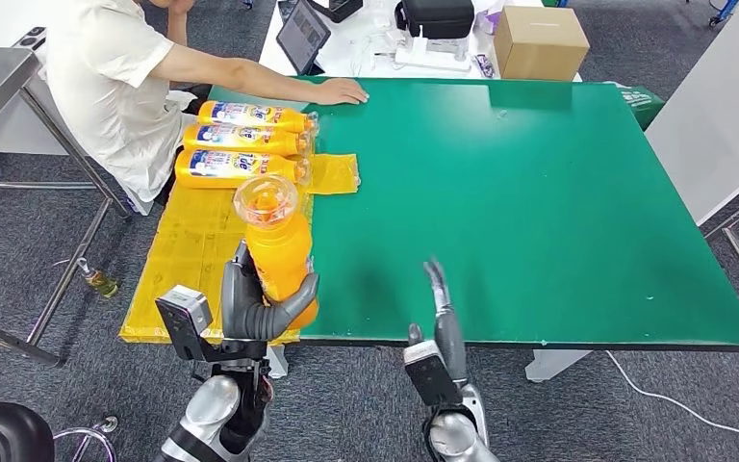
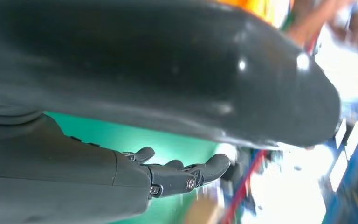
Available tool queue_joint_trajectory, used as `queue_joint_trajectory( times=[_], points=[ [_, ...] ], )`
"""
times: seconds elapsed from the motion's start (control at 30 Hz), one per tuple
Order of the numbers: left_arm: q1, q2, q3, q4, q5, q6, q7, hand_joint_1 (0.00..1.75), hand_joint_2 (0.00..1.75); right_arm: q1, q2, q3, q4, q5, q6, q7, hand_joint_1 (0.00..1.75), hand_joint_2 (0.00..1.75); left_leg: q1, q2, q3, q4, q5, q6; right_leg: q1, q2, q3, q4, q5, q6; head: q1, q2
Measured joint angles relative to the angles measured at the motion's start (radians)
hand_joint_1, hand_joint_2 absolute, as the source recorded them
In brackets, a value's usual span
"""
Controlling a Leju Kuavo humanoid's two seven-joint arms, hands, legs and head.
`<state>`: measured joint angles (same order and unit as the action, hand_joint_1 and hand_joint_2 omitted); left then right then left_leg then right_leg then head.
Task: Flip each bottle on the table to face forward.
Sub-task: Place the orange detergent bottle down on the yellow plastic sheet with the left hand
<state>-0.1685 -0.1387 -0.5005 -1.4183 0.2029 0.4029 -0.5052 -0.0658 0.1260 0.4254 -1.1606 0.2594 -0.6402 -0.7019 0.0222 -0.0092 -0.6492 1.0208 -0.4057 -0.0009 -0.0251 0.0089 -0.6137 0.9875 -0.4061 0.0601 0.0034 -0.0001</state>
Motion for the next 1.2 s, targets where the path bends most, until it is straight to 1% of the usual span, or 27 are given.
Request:
queue_joint_trajectory(
  times=[0.07,0.13,0.2,0.23,0.33,0.4,0.47,0.53,0.57,0.6,0.7,0.73,0.77,0.93,1.07,1.2],
  points=[
    [0.008,0.004,0.011,-0.01,-0.006,0.007,0.006,1.75,1.75,0.027,0.026,-0.075,-0.061,0.058,-0.043,0.0,0.0,0.0,0.0,0.0,0.0,0.0,0.0,0.0,0.0,0.0,0.0,0.0,0.0,0.0,0.0,0.0],
    [0.013,0.009,0.029,-0.022,-0.023,0.026,0.013,1.75,1.75,0.05,0.064,-0.185,-0.141,0.097,-0.053,0.0,0.0,0.0,0.0,0.0,0.0,0.0,0.0,0.0,0.0,0.0,0.0,0.0,0.0,0.0,0.0,0.0],
    [0.014,0.014,0.048,-0.029,-0.074,0.067,0.013,1.75,1.75,0.065,0.097,-0.29,-0.221,0.113,-0.057,0.0,0.0,0.0,0.0,-0.001,0.0,0.0,0.0,0.0,0.0,0.0,0.0,0.0,0.0,0.0,0.0,0.0],
    [0.012,0.016,0.056,-0.029,-0.125,0.103,0.007,1.75,1.75,0.071,0.11,-0.331,-0.256,0.115,-0.06,0.0,0.0,0.0,0.0,-0.001,0.0,0.0,0.0,0.0,0.0,0.0,0.0,0.0,0.0,0.0,0.0,0.0],
    [0.0,0.025,0.07,-0.021,-0.301,0.224,-0.014,1.75,1.75,0.085,0.141,-0.416,-0.333,0.112,-0.062,0.0,0.0,0.0,0.0,0.0,0.0,0.0,0.0,0.0,0.0,0.0,0.0,0.0,0.0,0.0,0.0,0.0],
    [-0.008,0.029,0.074,-0.014,-0.343,0.254,-0.018,1.75,1.75,0.091,0.155,-0.446,-0.364,0.112,-0.062,0.0,0.0,0.0,0.0,0.0,0.0,0.0,0.0,0.0,0.0,0.0,0.0,0.0,0.0,0.0,0.0,0.0],
    [-0.01,0.032,0.078,-0.009,-0.353,0.261,-0.018,1.74,1.75,0.095,0.164,-0.466,-0.386,0.111,-0.062,0.0,0.0,0.0,0.0,0.0,0.0,0.0,0.0,0.0,0.0,0.0,0.0,0.0,0.0,0.0,0.0,0.0],
    [-0.015,0.033,0.086,0.0,-0.414,0.272,-0.012,1.74,1.75,0.098,0.17,-0.479,-0.4,0.11,-0.062,0.0,0.0,0.0,0.0,0.0,0.0,0.0,0.0,0.0,0.0,0.0,0.0,0.0,0.0,0.0,0.0,0.0],
    [-0.02,0.033,0.094,0.009,-0.489,0.279,-0.003,1.75,1.75,0.098,0.173,-0.482,-0.403,0.109,-0.061,0.0,0.0,0.0,0.0,0.0,0.0,0.0,0.0,0.0,0.0,0.0,0.0,0.0,0.0,0.0,0.0,0.0],
    [-0.029,0.032,0.11,0.025,-0.607,0.285,0.007,1.75,1.75,0.097,0.175,-0.484,-0.404,0.105,-0.061,0.0,0.0,0.0,0.0,0.0,0.0,0.0,0.0,0.0,0.0,0.0,0.0,0.0,0.0,0.0,0.0,0.0],
    [-0.077,0.022,0.186,0.116,-1.028,0.292,0.039,1.75,1.75,0.09,0.182,-0.479,-0.402,0.087,-0.06,0.0,0.0,0.0,0.0,0.0,0.0,0.0,0.0,0.0,0.0,0.0,0.0,0.0,0.0,0.0,0.0,0.0],
    [-0.097,0.02,0.207,0.155,-1.115,0.293,0.052,1.75,1.75,0.087,0.185,-0.475,-0.4,0.082,-0.06,0.0,0.0,0.0,0.0,0.0,0.001,0.0,0.0,0.0,0.0,0.0,0.0,0.0,0.0,0.0,0.0,0.0],
    [-0.118,0.019,0.222,0.196,-1.165,0.293,0.067,1.75,1.75,0.084,0.187,-0.472,-0.398,0.076,-0.06,0.0,0.0,0.0,0.0,0.0,0.001,0.0,0.001,0.0,0.0,0.0,0.0,0.0,0.001,0.0,0.0,0.0],
    [-0.215,0.023,0.242,0.385,-1.249,0.288,0.153,1.75,1.75,0.079,0.191,-0.454,-0.386,0.045,-0.06,0.0,0.0,0.0,0.0,0.0,0.001,0.0,0.001,-0.001,0.0,0.0,0.001,0.0,0.001,0.0,0.0,0.0],
    [-0.279,0.028,0.242,0.525,-1.276,0.256,0.205,1.75,1.75,0.075,0.191,-0.435,-0.371,0.018,-0.06,0.0,0.0,0.0,0.0,0.0,0.0,0.0,0.001,-0.001,0.0,0.0,0.0,0.0,0.001,0.0,0.0,0.0],
    [-0.339,0.034,0.231,0.648,-1.342,0.23,0.262,1.75,1.75,0.07,0.189,-0.417,-0.349,0.004,-0.06,0.0,0.0,0.0,0.0,0.0,0.0,0.0,0.001,-0.001,0.0,0.0,0.0,0.0,0.0,0.0,0.0,0.0]
  ],
)
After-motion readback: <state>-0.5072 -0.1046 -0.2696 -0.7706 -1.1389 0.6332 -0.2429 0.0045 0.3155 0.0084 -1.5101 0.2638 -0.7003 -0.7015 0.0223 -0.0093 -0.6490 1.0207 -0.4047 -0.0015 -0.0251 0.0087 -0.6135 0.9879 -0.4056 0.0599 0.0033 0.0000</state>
